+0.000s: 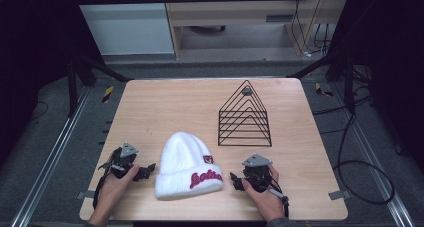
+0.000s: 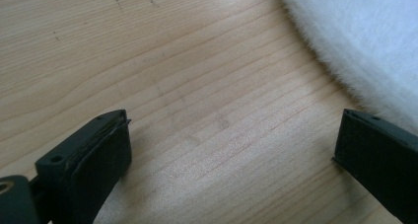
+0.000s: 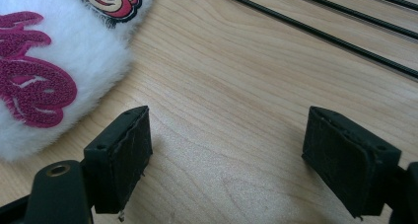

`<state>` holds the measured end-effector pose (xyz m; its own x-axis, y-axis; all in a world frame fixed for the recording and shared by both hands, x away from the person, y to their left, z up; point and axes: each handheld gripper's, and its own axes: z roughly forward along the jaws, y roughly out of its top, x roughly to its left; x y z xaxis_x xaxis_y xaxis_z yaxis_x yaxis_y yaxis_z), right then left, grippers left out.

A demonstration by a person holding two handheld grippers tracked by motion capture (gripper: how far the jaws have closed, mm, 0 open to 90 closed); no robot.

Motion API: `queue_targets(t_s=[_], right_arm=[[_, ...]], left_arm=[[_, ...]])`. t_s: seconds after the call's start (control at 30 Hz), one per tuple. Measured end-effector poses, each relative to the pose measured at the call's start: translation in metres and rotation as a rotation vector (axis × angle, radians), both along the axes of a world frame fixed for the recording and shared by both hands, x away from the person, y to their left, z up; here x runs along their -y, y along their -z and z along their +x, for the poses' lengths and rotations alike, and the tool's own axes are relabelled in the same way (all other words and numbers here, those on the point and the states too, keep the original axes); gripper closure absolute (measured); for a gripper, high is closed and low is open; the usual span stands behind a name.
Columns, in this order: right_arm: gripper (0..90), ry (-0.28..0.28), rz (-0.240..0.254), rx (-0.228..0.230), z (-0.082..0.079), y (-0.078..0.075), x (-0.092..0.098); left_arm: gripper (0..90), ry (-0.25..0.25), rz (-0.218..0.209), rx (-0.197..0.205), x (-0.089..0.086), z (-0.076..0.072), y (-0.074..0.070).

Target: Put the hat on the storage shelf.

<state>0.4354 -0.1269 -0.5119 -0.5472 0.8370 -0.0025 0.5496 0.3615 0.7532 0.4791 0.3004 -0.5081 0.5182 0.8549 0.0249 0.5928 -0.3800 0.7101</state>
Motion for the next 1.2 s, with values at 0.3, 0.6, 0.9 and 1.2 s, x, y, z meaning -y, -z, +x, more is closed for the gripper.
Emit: queue_targets(t_s=[0.3, 0.6, 0.9, 1.2], right_arm=[[18.7, 0.0, 0.0, 0.0, 0.0, 0.0, 0.0], [18.7, 0.0, 0.0, 0.0, 0.0, 0.0, 0.0], [18.7, -0.005, 0.0, 0.001, 0.0, 0.0, 0.0], [18.7, -0.038, 0.0, 0.002, 0.002, 0.0, 0.002]], left_arm=[[5.5, 0.056, 0.005, -0.021, 0.01, -0.002, -0.012], [6.2, 0.085, -0.015, 0.036, 0.032, 0.014, -0.042], [7.0, 0.136, 0.02, 0.054, 0.064, 0.032, -0.072], [21.4, 0.161, -0.007, -0.002, 0.082, 0.051, -0.078]])
